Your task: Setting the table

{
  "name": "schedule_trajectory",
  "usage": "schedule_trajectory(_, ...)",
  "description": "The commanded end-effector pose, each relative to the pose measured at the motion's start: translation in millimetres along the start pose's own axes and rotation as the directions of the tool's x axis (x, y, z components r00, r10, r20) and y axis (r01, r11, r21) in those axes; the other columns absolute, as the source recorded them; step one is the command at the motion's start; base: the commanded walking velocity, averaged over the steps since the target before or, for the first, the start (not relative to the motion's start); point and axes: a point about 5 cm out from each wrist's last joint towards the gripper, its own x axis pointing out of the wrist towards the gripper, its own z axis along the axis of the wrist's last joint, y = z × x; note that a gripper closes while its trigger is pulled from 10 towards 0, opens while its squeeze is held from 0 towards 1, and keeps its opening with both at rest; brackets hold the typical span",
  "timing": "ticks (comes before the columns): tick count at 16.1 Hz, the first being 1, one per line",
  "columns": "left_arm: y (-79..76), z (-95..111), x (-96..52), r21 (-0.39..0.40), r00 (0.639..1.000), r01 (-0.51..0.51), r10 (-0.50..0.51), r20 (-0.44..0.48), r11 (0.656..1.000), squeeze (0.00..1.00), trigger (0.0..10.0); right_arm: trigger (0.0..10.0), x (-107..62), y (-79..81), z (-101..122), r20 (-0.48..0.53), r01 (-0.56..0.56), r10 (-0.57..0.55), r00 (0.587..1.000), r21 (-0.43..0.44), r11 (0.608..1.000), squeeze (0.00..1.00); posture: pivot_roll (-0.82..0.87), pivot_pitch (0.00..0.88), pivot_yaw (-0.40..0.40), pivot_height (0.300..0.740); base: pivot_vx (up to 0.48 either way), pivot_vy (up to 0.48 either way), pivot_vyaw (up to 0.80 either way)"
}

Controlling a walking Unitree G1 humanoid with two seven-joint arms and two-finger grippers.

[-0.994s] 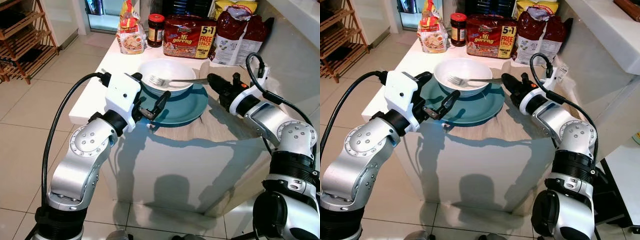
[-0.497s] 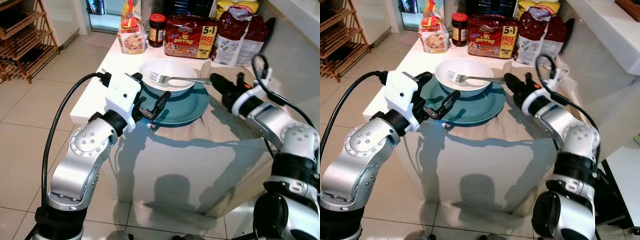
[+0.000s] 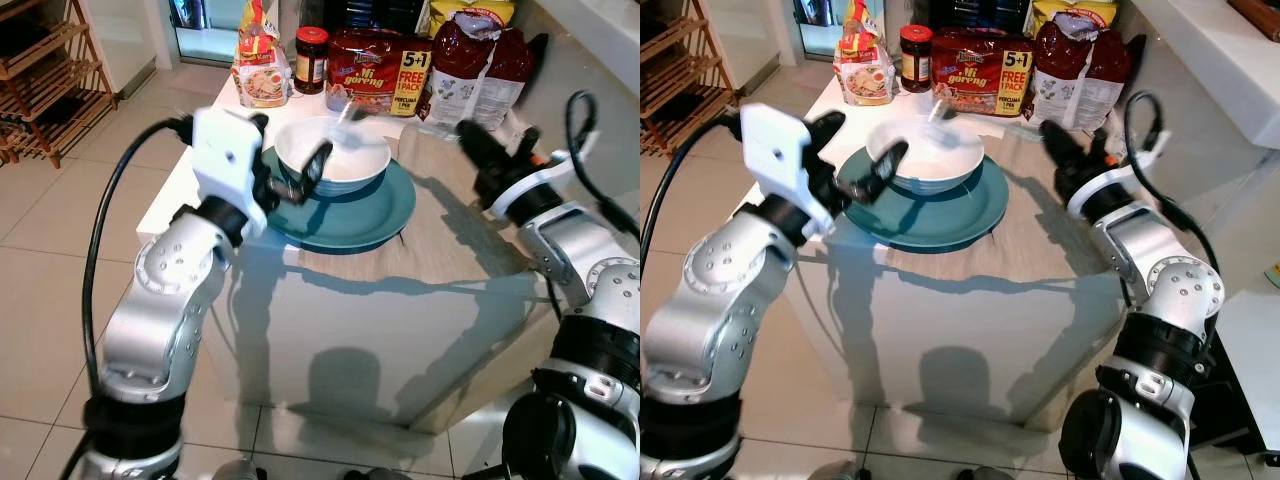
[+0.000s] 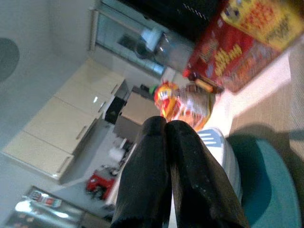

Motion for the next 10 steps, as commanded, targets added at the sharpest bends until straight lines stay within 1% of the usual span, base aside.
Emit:
schedule_trajectory(1, 4.4, 1.9, 4.3, -0.074, 0.999, -0.044, 0.044, -0.002, 0.996, 0.63, 10.0, 0.0, 1.2, 13.9, 0.1, 0.025, -0.066, 0.067, 0.997, -0.062, 0.996, 0.0, 0.09, 0.031, -0.064, 0.74, 0.0, 0.0, 0.0)
schedule_trajectory(2, 4.4, 4.0, 7.7, -0.144, 0.998, -0.055, 0.057, 0.01, 0.988, 1.0, 10.0, 0.0, 2.1, 20.3, -1.9, 0.037, -0.1, 0.103, 0.994, -0.067, 0.993, 0.0, 0.09, 0.031, -0.064, 0.74, 0.0, 0.0, 0.0)
schedule_trajectory(3, -1.1, 9.9, 23.6, -0.408, 0.997, -0.065, 0.077, 0.012, 0.91, 1.0, 10.0, 0.0, 5.6, 31.7, -9.2, 0.078, -0.149, 0.16, 0.984, -0.131, 0.98, 0.0, 0.1, 0.029, -0.07, 0.74, 0.0, 0.0, 0.0)
schedule_trajectory(4, -2.9, 10.5, 29.9, -0.518, 0.996, -0.083, 0.093, -0.007, 0.851, 1.0, 10.0, 0.0, 6.7, 34.4, -11.6, 0.093, -0.158, 0.174, 0.98, -0.152, 0.976, 0.0, 0.1, 0.029, -0.07, 0.74, 0.0, 0.0, 0.0)
schedule_trajectory(5, -3.1, 12.4, 33.4, -0.562, 0.996, -0.075, 0.089, -0.003, 0.824, 1.0, 10.0, 0.0, 6.6, 36.1, -12.9, 0.103, -0.168, 0.186, 0.977, -0.164, 0.972, 0.0, 0.1, 0.029, -0.07, 0.74, 0.0, 0.0, 0.0)
schedule_trajectory(6, -4.2, 17.1, 40.0, -0.64, 0.998, -0.044, 0.066, 0.01, 0.767, 1.0, 10.0, 0.0, 5.9, 39.0, -15.6, 0.119, -0.184, 0.21, 0.97, -0.199, 0.963, 0.0, 0.1, 0.026, -0.067, 0.74, 0.0, 0.0, 0.0)
schedule_trajectory(7, -5.5, 20.8, 46.2, -0.732, 0.999, -0.014, 0.04, 0.018, 0.681, 0.85, 10.0, 0.0, 4.5, 42.2, -18.5, 0.127, -0.202, 0.238, 0.963, -0.242, 0.949, 0.0, 0.1, 0.027, -0.065, 0.74, 0.0, 0.0, 0.0)
schedule_trajectory(8, -5.8, 22.2, 49.2, -0.786, 1.0, -0.004, 0.027, 0.016, 0.619, 0.85, 10.0, 0.0, 3.3, 44.3, -20.2, 0.13, -0.213, 0.254, 0.958, -0.269, 0.939, 0.0, 0.1, 0.027, -0.065, 0.74, 0.0, 0.0, 0.0)
schedule_trajectory(9, -3.6, 23.0, 53.0, -0.813, 1.0, -0.025, 0.024, -0.014, 0.582, 0.0, 10.0, 0.0, 1.5, 46.6, -22.7, 0.147, -0.219, 0.271, 0.951, -0.296, 0.93, 0.0, 0.1, 0.027, -0.064, 0.74, 0.0, 0.0, 0.0)
schedule_trajectory(10, -4.5, 22.8, 54.4, -0.818, 0.999, -0.032, 0.014, -0.029, 0.574, 0.0, 10.0, 0.0, 0.6, 48.9, -26.0, 0.149, -0.218, 0.28, 0.948, -0.335, 0.917, 0.0, 0.1, 0.029, -0.063, 0.74, 0.0, 0.0, 0.0)
